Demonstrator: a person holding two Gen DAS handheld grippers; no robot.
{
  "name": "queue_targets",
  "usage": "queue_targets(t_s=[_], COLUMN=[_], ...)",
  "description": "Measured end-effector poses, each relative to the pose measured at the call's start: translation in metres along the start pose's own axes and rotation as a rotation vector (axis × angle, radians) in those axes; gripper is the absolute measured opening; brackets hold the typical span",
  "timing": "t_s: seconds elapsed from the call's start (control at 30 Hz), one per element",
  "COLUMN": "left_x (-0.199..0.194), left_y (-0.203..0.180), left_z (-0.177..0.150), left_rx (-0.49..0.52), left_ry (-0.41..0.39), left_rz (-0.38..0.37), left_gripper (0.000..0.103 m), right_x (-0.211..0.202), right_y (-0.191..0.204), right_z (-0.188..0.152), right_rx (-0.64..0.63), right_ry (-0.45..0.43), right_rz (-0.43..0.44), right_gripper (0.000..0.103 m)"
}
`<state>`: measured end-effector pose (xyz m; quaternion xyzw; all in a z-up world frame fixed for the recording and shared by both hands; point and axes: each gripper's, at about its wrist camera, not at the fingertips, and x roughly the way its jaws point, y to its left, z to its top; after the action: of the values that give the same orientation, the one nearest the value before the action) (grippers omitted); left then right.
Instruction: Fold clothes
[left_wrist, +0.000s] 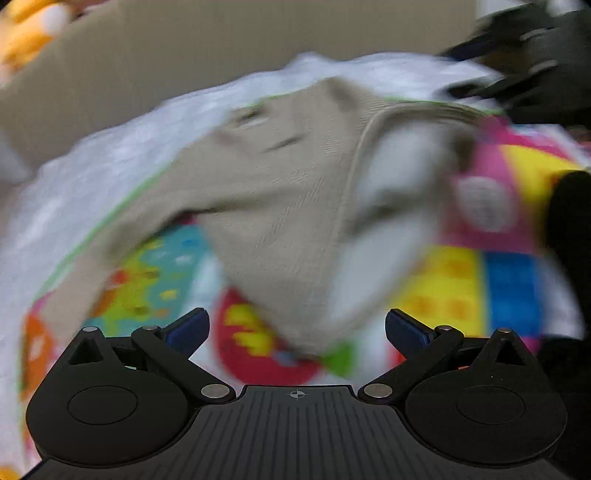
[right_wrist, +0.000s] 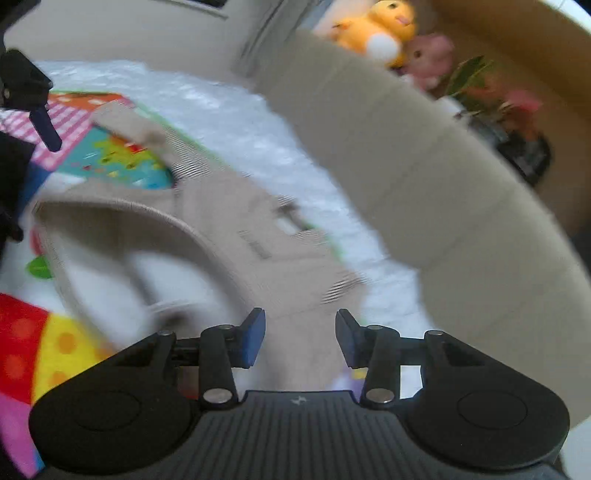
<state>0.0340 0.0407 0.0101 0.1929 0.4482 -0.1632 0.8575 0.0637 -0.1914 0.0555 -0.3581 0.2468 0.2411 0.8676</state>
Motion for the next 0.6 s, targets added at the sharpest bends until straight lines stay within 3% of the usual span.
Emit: queue_targets(t_s=[0.07,0.17,0.27,0.33,0.4,0.47,0.6], left_x=[0.012,0.014,0.007,0.001,-0.010,-0.017,-0.014], left_y=[0.020,0.056,0.072,0.070,0.062,0.051,0.030], left_z=[0.008,0.018,0.023,0.019,0.011,0.002,0.000], left_rx=[-0.098,-0.266,-0.296,-0.274,-0.232,-0.182,-0.135], left_ry=[-0.015,-0.063,-0.086,-0.076,-0.071,-0.056,-0.049], left_rz=[0.139,0.266,0.289,0.255,0.155,0.078,0.032], left_gripper=[0.103,0.103,0.103,0.103,0.103,0.103,0.103], right_x=[0.000,0.006,0.000,-0.011,-0.022,-0.025,-0.001], right_y=[0.002,0.021,0.050,0.074,0.092,0.104,0.123], right_z=[-0.004,-0.015,-0.018,-0.018,-0.023,-0.035,-0.053], right_rx=[0.002,0.005,0.058,0.009,-0.131,-0.298,-0.467], right_ry=[0.015,0.043,0.015,-0.002,-0.003,0.032,0.138], right_rz=[0.000,0.029,0.139,0.227,0.255,0.317,0.333], right_gripper=[0.044,0.056,0.064,0.076,0.081,0.083,0.083])
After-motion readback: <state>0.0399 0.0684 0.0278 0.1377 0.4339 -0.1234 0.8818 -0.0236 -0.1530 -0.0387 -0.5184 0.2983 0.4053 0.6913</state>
